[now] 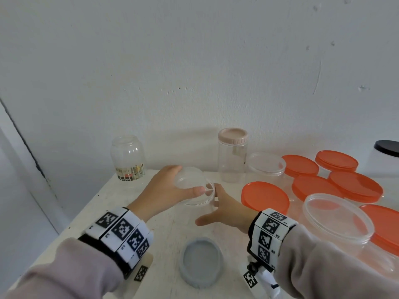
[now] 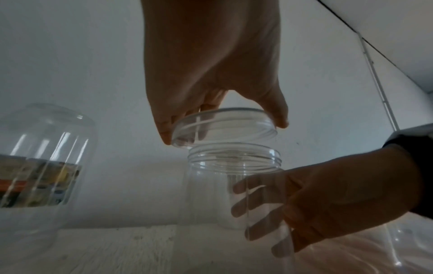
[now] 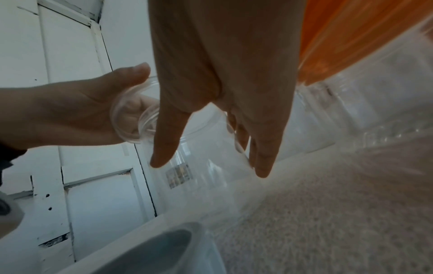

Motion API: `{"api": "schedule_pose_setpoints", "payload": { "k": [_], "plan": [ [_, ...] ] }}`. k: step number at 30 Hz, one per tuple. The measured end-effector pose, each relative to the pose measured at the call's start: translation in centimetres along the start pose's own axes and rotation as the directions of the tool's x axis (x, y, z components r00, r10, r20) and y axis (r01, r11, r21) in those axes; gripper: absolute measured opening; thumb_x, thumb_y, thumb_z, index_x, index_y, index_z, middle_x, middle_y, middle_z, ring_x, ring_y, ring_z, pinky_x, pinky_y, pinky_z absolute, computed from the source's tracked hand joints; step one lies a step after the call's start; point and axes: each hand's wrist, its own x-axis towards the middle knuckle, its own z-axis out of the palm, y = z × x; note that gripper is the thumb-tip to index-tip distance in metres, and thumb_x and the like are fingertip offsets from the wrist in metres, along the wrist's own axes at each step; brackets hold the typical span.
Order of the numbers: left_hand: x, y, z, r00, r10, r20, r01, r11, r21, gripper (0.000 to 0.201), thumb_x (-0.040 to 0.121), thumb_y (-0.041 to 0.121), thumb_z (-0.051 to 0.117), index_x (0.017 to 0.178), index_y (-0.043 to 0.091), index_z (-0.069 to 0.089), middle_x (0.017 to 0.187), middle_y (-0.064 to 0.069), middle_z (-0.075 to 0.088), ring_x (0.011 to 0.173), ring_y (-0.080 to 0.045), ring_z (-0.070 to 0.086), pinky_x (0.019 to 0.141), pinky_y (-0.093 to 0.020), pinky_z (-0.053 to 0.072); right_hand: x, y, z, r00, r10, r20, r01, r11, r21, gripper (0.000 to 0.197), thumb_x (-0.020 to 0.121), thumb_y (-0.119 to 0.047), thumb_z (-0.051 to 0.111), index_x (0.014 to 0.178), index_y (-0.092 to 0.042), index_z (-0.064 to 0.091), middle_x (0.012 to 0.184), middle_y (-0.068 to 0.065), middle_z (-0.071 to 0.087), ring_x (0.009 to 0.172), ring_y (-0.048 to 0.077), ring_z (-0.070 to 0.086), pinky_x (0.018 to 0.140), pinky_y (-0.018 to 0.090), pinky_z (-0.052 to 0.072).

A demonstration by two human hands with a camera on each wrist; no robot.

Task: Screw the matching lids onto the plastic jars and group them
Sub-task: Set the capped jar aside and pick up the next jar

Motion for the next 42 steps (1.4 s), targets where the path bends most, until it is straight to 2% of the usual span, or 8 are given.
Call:
{"api": "schedule_pose_setpoints", "payload": {
  "k": [5, 13, 18, 23, 30, 34, 39, 42],
  "plan": [
    [1.3, 0.8, 0.7, 0.992, 0.030, 0.119, -0.049, 0.985, 0.163, 0.111, 0.061, 0.075, 0.065, 0.149, 0.018, 0.027, 0.154, 0.004, 0.027, 0.138, -0.011, 0.028, 0.110, -0.028, 0.027, -0.1, 0.0, 0.0, 1.000, 0.000, 0.002, 0.000, 1.000, -0.002, 0.102, 0.068, -0.019, 0.087, 0.145, -0.025, 0.020, 0.136, -0.008, 0.040, 0.127, 0.016, 0.038, 0.098, 0.029, 0.037],
    [1.9, 1.1, 1.6, 0.989, 0.046, 0.142, -0.081, 0.964, 0.253, 0.111, 0.065, 0.074, 0.064, 0.150, 0.015, 0.024, 0.155, 0.005, 0.025, 0.139, -0.012, 0.025, 0.105, -0.024, 0.023, -0.1, 0.1, -0.2, 1.000, -0.009, 0.005, 0.009, 0.999, -0.051, 0.099, 0.069, -0.023, 0.087, 0.143, -0.022, 0.021, 0.135, -0.002, 0.039, 0.116, 0.013, 0.039, 0.090, 0.027, 0.038],
    [1.7, 0.9, 1.6, 0.990, 0.046, 0.130, -0.073, 0.975, 0.209, 0.101, 0.063, 0.073, 0.065, 0.143, 0.018, 0.036, 0.147, 0.007, 0.034, 0.123, -0.003, 0.033, 0.092, -0.019, 0.023, 0.1, 0.2, -0.3, 1.000, -0.001, 0.020, 0.002, 0.999, -0.044, 0.099, 0.068, -0.023, 0.087, 0.142, -0.024, 0.022, 0.121, -0.014, 0.038, 0.115, 0.013, 0.039, 0.089, 0.026, 0.038],
    [1.7, 0.8, 1.6, 0.985, 0.008, 0.175, -0.048, 0.973, 0.225, 0.127, 0.048, 0.086, 0.052, 0.151, 0.018, 0.020, 0.157, 0.006, 0.019, 0.141, -0.010, 0.021, 0.107, -0.024, 0.022, 0.2, 0.1, -0.3, 1.000, 0.015, 0.018, -0.014, 0.999, -0.052, 0.102, 0.067, -0.024, 0.087, 0.143, -0.025, 0.020, 0.114, -0.022, 0.039, 0.115, 0.010, 0.039, 0.083, 0.021, 0.037],
    [0.8, -2.4, 0.0, 0.982, -0.079, 0.170, 0.095, 0.991, -0.090, 0.126, 0.048, 0.081, 0.068, 0.150, 0.028, 0.017, 0.154, 0.009, 0.024, 0.134, -0.011, 0.032, 0.103, -0.028, 0.032, -0.7, -2.6, -2.4, 1.000, -0.019, 0.015, 0.020, 0.996, -0.090, 0.118, 0.063, -0.025, 0.090, 0.150, -0.031, 0.010, 0.153, -0.007, 0.026, 0.134, 0.014, 0.031, 0.105, 0.030, 0.032],
    [-0.3, -4.2, 0.4, 0.966, -0.081, 0.247, 0.153, 0.945, -0.288, 0.112, 0.056, 0.054, 0.083, 0.147, 0.034, 0.021, 0.144, 0.019, 0.035, 0.135, -0.007, 0.032, 0.104, -0.025, 0.030, -0.7, -5.2, -3.1, 0.995, -0.104, 0.011, 0.103, 0.969, -0.226, 0.113, 0.065, -0.033, 0.088, 0.150, -0.032, 0.013, 0.157, -0.007, 0.020, 0.142, 0.015, 0.022, 0.110, 0.033, 0.027],
    [-0.5, -4.2, 1.8, 0.946, 0.046, 0.320, 0.095, 0.906, -0.412, 0.096, 0.069, 0.029, 0.084, 0.142, 0.041, 0.023, 0.138, 0.024, 0.037, 0.122, 0.012, 0.036, 0.096, -0.014, 0.034, 0.8, -8.4, -2.0, 0.983, -0.050, 0.174, 0.144, 0.800, -0.583, 0.105, 0.070, -0.045, 0.082, 0.150, -0.033, 0.015, 0.154, -0.010, 0.019, 0.137, 0.014, 0.028, 0.105, 0.030, 0.029],
    [-0.1, -4.5, 2.4, 0.950, 0.053, 0.307, 0.096, 0.886, -0.453, 0.106, 0.065, 0.028, 0.085, 0.148, 0.033, 0.020, 0.146, 0.014, 0.035, 0.133, -0.005, 0.035, 0.111, -0.032, 0.033, 1.8, -9.7, -1.4, 0.972, 0.052, 0.229, 0.135, 0.675, -0.725, 0.103, 0.069, -0.051, 0.080, 0.149, -0.037, 0.016, 0.152, -0.011, 0.021, 0.137, 0.017, 0.029, 0.111, 0.044, 0.031]
  ]
}}
